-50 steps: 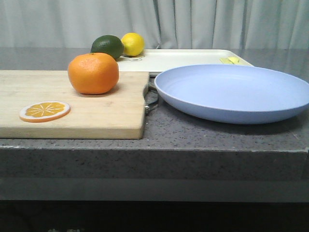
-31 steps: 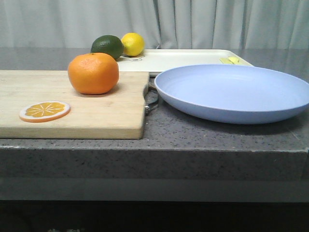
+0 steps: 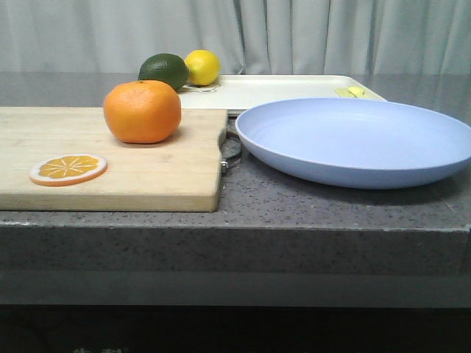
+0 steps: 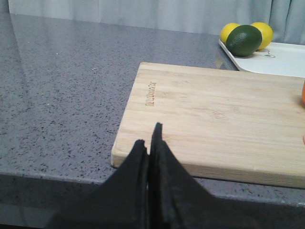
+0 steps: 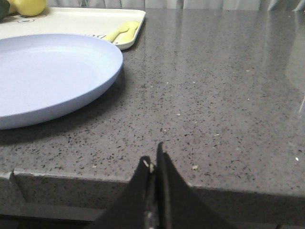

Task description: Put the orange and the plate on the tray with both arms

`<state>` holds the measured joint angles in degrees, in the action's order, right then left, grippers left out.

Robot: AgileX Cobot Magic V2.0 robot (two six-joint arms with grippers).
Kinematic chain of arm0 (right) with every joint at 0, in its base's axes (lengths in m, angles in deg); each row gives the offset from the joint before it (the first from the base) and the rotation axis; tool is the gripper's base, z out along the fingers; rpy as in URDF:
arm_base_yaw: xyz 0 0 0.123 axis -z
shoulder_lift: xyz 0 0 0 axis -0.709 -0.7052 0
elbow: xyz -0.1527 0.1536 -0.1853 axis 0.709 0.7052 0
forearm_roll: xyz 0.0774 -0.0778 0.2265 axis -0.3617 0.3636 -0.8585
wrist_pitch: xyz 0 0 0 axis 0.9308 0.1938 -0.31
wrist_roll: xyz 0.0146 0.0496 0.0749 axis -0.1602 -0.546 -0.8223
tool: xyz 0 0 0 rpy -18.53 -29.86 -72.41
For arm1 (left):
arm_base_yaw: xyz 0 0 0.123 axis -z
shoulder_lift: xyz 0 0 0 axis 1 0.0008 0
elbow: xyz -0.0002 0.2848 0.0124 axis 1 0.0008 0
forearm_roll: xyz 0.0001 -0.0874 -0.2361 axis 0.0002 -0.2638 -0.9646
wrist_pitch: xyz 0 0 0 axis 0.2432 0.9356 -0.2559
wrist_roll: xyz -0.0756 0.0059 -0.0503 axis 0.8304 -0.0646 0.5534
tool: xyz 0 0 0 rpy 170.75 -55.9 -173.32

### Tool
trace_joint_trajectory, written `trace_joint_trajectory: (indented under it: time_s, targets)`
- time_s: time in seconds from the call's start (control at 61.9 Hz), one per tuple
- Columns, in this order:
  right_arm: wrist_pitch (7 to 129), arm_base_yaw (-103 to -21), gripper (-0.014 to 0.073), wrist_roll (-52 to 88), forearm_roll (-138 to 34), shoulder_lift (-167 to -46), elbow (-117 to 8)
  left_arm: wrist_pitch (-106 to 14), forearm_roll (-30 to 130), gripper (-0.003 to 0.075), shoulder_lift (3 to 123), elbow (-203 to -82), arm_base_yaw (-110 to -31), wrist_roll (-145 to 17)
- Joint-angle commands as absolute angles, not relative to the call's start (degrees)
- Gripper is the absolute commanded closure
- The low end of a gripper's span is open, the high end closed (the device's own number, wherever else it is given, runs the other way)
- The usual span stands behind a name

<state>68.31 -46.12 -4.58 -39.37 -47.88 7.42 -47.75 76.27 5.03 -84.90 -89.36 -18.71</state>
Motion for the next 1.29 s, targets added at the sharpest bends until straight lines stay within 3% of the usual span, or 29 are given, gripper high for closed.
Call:
trace_joint_trajectory:
  time_s: [0.0, 0.84, 1.276]
  targets:
    - [63.9, -46.18, 0.0654, -4.05, -39.43, -46.48, 7.12, -52.86, 75.88, 0.0738, 3.87, -84.66, -89.42, -18.18]
    - [62.82, -46.18, 0.0654, -4.05, -39.43, -46.48, 7.12, -54.76, 75.88, 0.0738, 3.87, -84.66, -89.42, -18.18]
    - [58.4, -46.18, 0.0654, -4.05, -39.43, -46.48, 7.12, -67.5, 75.88, 0.0738, 3.87, -84.66, -89.42, -18.18]
